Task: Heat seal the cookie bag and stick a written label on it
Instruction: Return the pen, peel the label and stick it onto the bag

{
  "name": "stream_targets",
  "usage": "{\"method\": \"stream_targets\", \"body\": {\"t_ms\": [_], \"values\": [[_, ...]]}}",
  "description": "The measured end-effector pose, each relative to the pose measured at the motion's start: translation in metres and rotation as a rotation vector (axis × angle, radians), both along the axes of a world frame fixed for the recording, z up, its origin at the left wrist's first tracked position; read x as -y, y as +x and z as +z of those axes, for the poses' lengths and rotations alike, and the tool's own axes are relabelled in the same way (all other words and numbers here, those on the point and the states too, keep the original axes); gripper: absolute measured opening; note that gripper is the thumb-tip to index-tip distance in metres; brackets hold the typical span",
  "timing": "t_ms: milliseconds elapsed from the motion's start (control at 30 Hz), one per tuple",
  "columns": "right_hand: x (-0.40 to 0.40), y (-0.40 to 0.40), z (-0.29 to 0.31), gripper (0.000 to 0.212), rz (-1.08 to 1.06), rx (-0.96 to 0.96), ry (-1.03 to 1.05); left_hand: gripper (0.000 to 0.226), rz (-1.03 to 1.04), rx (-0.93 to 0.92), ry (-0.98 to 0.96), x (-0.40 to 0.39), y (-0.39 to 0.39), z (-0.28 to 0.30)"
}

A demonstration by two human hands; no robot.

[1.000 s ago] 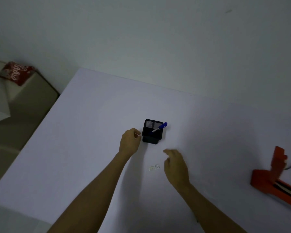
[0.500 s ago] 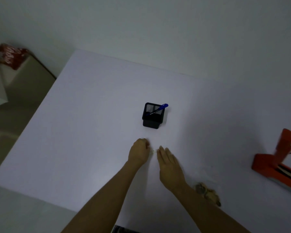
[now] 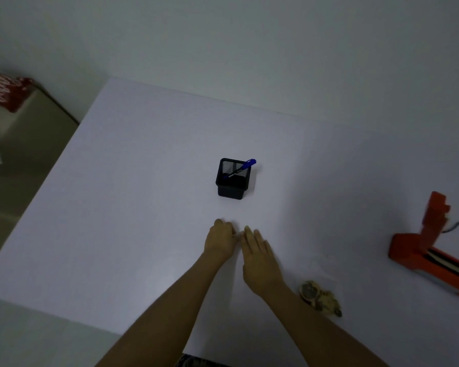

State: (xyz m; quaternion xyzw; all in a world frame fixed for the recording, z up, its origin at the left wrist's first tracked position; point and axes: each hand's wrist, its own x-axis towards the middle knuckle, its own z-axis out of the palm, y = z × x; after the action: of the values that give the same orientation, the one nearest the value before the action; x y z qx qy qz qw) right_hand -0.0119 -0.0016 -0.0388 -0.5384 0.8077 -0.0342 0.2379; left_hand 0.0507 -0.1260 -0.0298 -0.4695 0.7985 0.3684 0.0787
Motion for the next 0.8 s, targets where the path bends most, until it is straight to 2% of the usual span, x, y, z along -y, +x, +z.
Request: {"method": "stream_targets", "body": {"t_ms": [100,233,300,367,567,700,800], "values": [[0.008,-0.002,0.01,0.07,-0.064,0.142,-0.003,0.021,0.027,-0.054,0.011,-0.001,0.001,0.009],[0.034,-0.002,0.054,0.039,-0.476,0.371,-0.274,0.013,0.086,-0.212,-0.091,0.005,0.002,0.038],[0.051,-0.005,0.085,0.026,-0.605,0.514,-0.362,0.013,0.096,-0.298,-0.169,0.013,0.0,0.065],[0.068,-0.01,0.118,0.023,-0.683,0.635,-0.441,0.011,0.071,-0.37,-0.289,0.022,-0.002,0.099],[0.099,-0.018,0.213,0.012,-0.68,0.911,-0.693,0.01,-0.023,-0.574,-0.63,0.049,0.003,0.195],[0.108,-0.021,0.249,0.012,-0.712,0.989,-0.717,0.031,-0.184,-0.617,-0.808,0.059,0.016,0.231],[0.108,-0.023,0.268,0.016,-0.676,1.136,-0.696,0.031,-0.221,-0.675,-0.888,0.066,0.028,0.246]]}}
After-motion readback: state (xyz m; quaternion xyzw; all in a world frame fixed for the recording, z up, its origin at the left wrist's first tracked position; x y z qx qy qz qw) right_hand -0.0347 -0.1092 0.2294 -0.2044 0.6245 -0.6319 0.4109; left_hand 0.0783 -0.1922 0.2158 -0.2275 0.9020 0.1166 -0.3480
